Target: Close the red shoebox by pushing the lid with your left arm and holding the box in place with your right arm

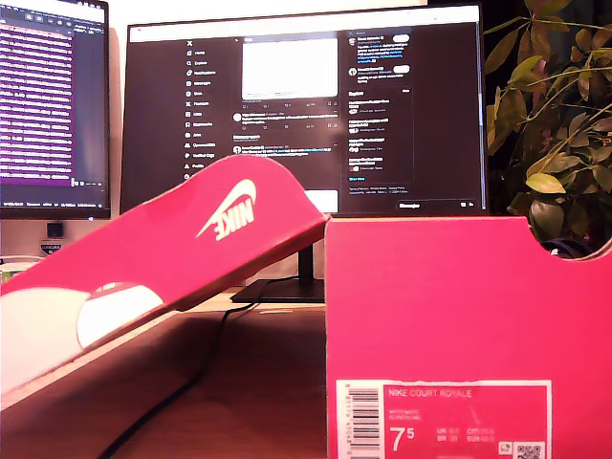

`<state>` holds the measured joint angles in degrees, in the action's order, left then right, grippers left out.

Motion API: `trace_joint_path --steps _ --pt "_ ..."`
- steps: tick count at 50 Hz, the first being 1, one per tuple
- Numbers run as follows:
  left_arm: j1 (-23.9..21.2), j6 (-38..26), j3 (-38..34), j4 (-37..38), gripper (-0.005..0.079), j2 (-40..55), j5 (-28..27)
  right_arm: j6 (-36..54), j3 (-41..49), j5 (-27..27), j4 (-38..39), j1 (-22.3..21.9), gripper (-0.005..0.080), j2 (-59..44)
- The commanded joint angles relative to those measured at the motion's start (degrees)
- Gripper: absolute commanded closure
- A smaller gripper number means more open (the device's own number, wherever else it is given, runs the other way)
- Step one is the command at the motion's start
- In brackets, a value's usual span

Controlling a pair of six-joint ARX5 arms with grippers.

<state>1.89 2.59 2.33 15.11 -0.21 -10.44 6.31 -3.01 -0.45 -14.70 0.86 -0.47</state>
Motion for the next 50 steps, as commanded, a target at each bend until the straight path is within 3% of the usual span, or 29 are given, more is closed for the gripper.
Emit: trace_joint_path --steps 1,14,19,22,28,37,50 --pt "-0.22 4.11 -1.55 -2.69 0.0759 -0.48 -0.59 0.35 1.29 0.22 0.28 0.13 0.0764 0.31" --pt "-0.22 16.33 -0.81 -15.37 0.0759 -0.48 -5.86 -5.20 1.29 -3.26 2.36 0.15 0.0764 0.31" --pt "-0.24 18.12 1.07 -15.50 0.0761 -0.22 -8.02 -13.60 1.27 -4.09 5.35 0.17 0.0764 0.31" --pt "-0.24 22.56 2.32 -15.30 0.0761 0.50 -8.50 -20.41 1.07 -5.16 5.51 0.15 0.0764 0.31" --pt "-0.24 27.56 5.16 -14.62 0.0761 3.45 -10.58 -25.11 1.07 -7.34 4.57 0.24 0.0764 0.31" --pt "-0.24 28.94 9.51 -14.45 0.0761 13.35 -15.78 -30.18 -0.79 -14.58 5.44 0.24 0.0764 0.28" --pt "0.42 26.25 15.32 -14.53 0.0761 30.14 -24.48 -32.83 -6.23 -15.34 1.18 0.11 0.0764 -0.70"
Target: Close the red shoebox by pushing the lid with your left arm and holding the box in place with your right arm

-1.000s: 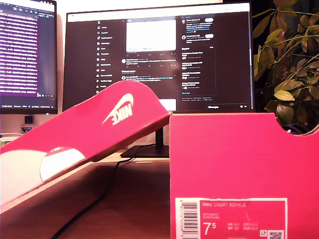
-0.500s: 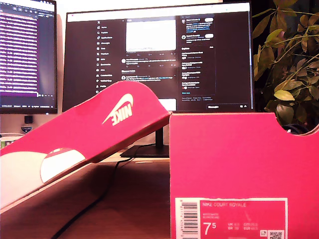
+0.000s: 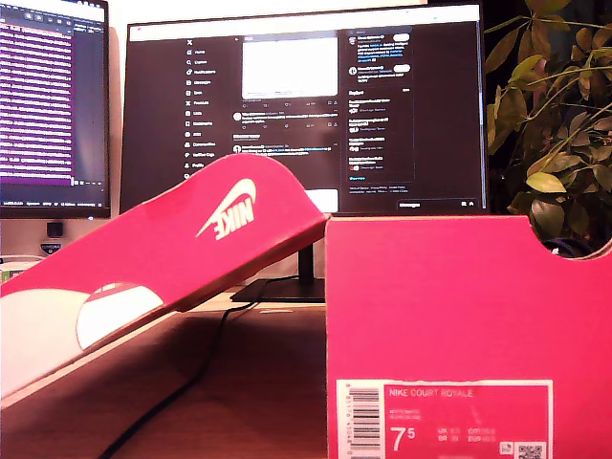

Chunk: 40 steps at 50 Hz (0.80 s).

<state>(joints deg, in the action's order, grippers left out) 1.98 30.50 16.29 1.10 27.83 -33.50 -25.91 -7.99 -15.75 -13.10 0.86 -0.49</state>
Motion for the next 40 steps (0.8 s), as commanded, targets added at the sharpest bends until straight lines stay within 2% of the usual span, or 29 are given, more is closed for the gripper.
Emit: trace_joint_path --steps 1,6,16,30,40 --pt "0.39 -1.66 1.70 -0.50 0.0761 3.34 -2.12 -1.20 -1.53 -0.07 -0.90 0.11 0.0764 -0.98" --pt "1.09 -2.01 3.06 -0.52 0.0761 9.99 -6.32 -4.59 -2.89 -0.96 -2.89 0.13 0.0764 -3.54" --pt "3.56 -2.73 4.70 -0.76 0.0761 21.66 -12.72 -4.57 -5.64 -4.66 -4.83 0.13 0.0764 -11.63" --pt "5.31 -5.33 6.71 0.04 0.0761 33.35 -15.76 1.97 -13.73 -5.35 -5.14 0.11 0.0764 -25.90" --pt "5.29 -6.69 6.93 1.20 0.0761 40.81 -16.63 8.66 -21.49 -5.25 -9.22 -0.17 0.0764 -38.05"
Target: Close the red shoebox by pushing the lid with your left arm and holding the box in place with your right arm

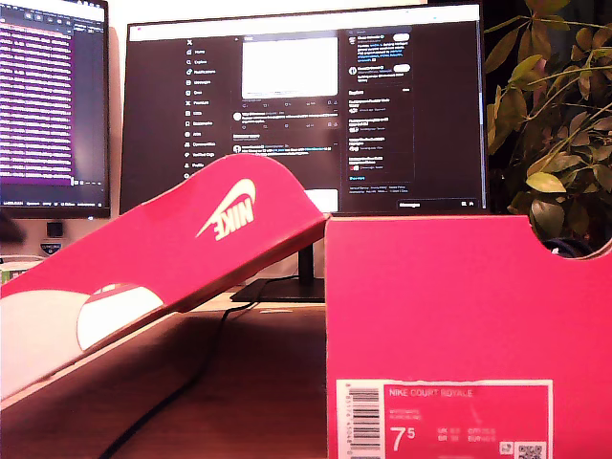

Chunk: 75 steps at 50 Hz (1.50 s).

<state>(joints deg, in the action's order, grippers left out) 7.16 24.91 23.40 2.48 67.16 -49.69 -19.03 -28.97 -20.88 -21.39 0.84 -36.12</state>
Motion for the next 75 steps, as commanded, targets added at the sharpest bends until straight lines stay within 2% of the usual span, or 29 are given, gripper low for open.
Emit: trace_joint_path --steps 1,19,36,47,62,75 --pt "0.11 -1.14 -0.11 -0.07 0.0761 2.21 -0.46 2.12 -1.01 -0.11 -1.27 -0.33 0.0764 -3.76" --pt "-0.17 -3.39 0.33 2.69 0.0761 10.49 -1.16 8.44 -2.78 -0.20 -4.68 -5.07 0.0764 -19.78" --pt "-2.03 -3.96 0.52 2.58 0.0761 16.72 -3.10 10.03 -2.78 -3.23 -4.59 -4.79 0.0764 -27.58" --pt "-4.31 -3.91 1.86 2.08 0.0761 16.94 -5.46 10.73 -2.78 -5.33 -2.60 -3.69 0.0764 -30.62" --pt "-5.33 -3.91 6.43 2.29 0.0761 16.72 -8.96 10.69 -2.78 -5.88 0.37 1.42 0.0764 -33.55" --pt "-5.31 -4.00 10.32 7.23 0.0761 14.64 -14.60 10.69 -2.78 -5.99 1.36 3.67 0.0764 -33.75"
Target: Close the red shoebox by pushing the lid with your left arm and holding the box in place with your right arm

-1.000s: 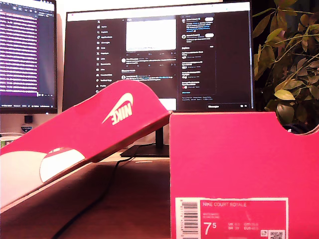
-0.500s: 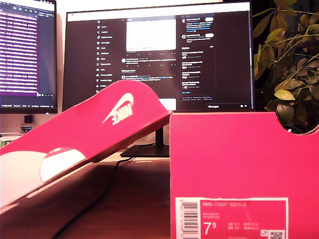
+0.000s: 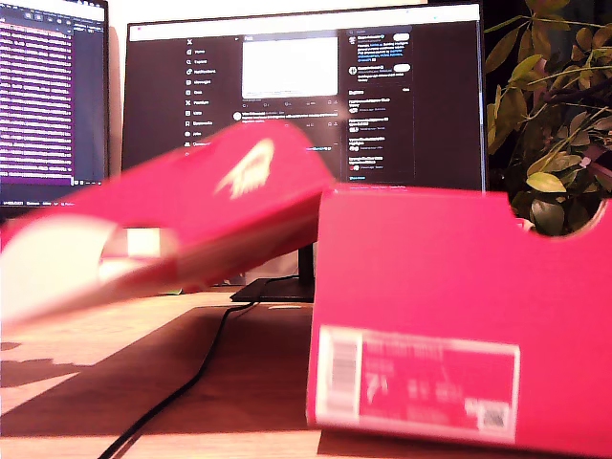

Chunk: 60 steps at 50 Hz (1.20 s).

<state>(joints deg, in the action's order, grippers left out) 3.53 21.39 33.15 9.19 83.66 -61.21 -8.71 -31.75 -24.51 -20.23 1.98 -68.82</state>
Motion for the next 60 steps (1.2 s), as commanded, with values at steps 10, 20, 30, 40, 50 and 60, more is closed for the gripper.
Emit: trace_joint_path --steps 10,20,30,40,50,60 --pt "-1.66 -0.42 1.92 4.04 0.0761 -8.70 -3.06 1.14 0.00 -2.40 0.26 2.54 0.0764 -1.05" --pt "-1.70 0.26 3.76 6.29 0.0761 -14.78 -2.91 1.22 0.00 -4.63 0.28 2.58 0.0764 -1.05" --pt "-1.84 2.23 4.42 6.25 0.0761 -18.38 -2.82 1.18 0.00 -5.70 0.70 4.35 0.0764 -1.05" --pt "-3.93 3.13 4.48 6.19 0.0761 -19.15 -2.84 -1.05 0.00 -8.20 3.72 8.48 0.0764 -1.05" --pt "-8.57 5.11 4.61 5.35 0.0761 -19.80 -2.82 -3.63 0.00 -8.44 7.61 13.57 0.0764 -1.05" --pt "-12.52 5.81 5.49 4.20 0.0761 -22.01 -0.81 -4.48 0.00 -8.35 8.28 16.37 0.0764 -1.07"
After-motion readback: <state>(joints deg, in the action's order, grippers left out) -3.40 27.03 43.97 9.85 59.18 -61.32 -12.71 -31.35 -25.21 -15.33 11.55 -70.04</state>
